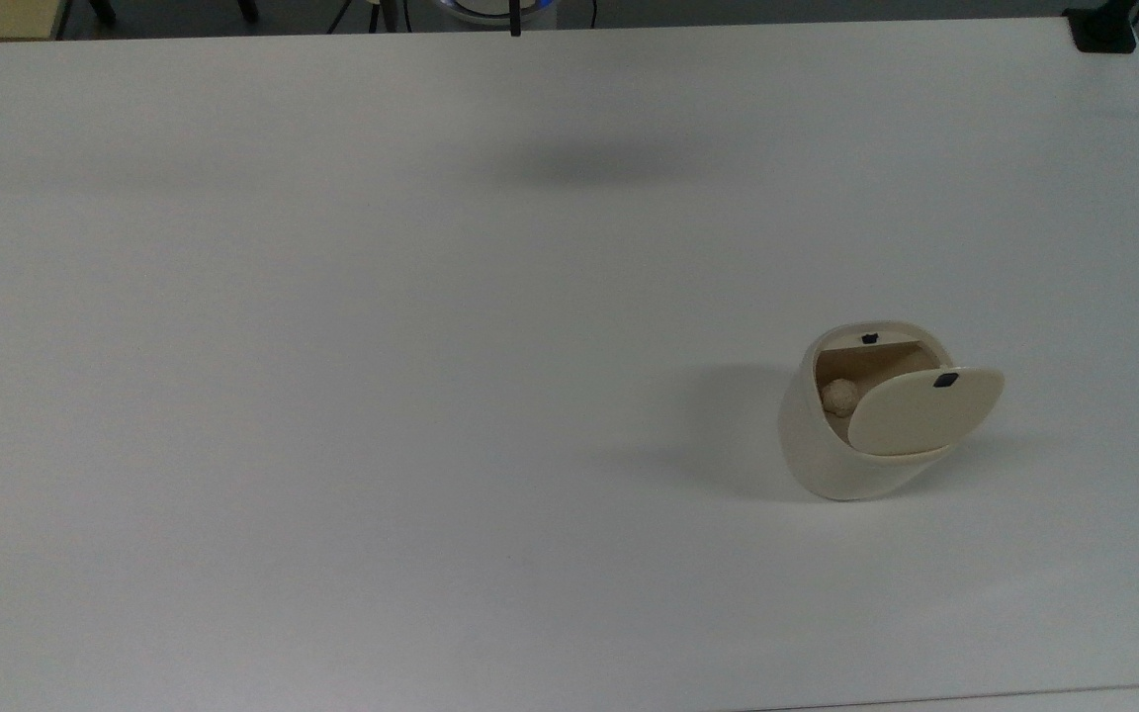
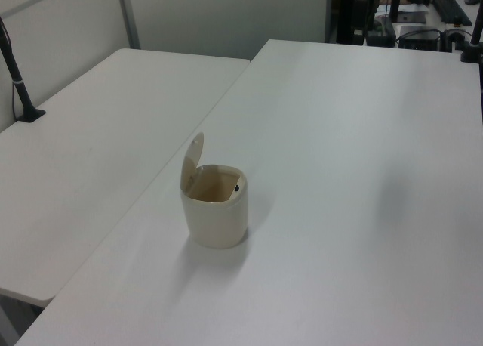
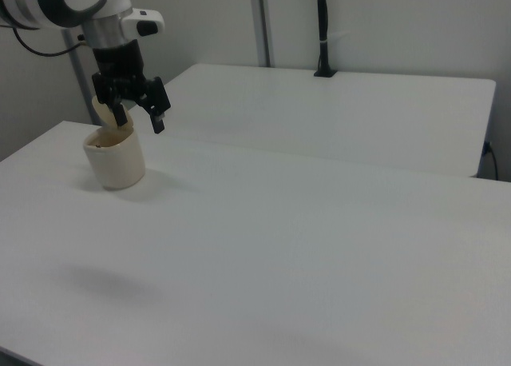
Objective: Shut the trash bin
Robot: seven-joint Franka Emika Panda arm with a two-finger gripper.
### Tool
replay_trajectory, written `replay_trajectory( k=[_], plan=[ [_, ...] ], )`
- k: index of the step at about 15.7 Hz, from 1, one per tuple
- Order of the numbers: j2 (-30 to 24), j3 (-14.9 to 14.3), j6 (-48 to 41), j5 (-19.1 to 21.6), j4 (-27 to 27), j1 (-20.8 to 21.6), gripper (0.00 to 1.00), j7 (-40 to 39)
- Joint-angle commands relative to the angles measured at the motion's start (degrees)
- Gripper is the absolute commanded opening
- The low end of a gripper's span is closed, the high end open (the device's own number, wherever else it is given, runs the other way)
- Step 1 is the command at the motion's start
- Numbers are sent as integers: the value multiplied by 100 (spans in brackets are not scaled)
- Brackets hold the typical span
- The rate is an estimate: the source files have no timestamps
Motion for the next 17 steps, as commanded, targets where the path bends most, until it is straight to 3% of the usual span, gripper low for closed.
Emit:
replay_trajectory(
  k=[1, 6, 10, 13, 17],
  plan=[
    [-16, -17, -5, -81, -27, 25, 100, -123],
    [107, 9, 65, -81, -28, 42, 100, -772],
    [133, 18, 241, -81, -10, 279, 100, -766],
    [343, 18, 793, -46, 8, 481, 63, -477],
    [651, 26, 1812, -2, 69, 771, 4, 1164]
  ],
)
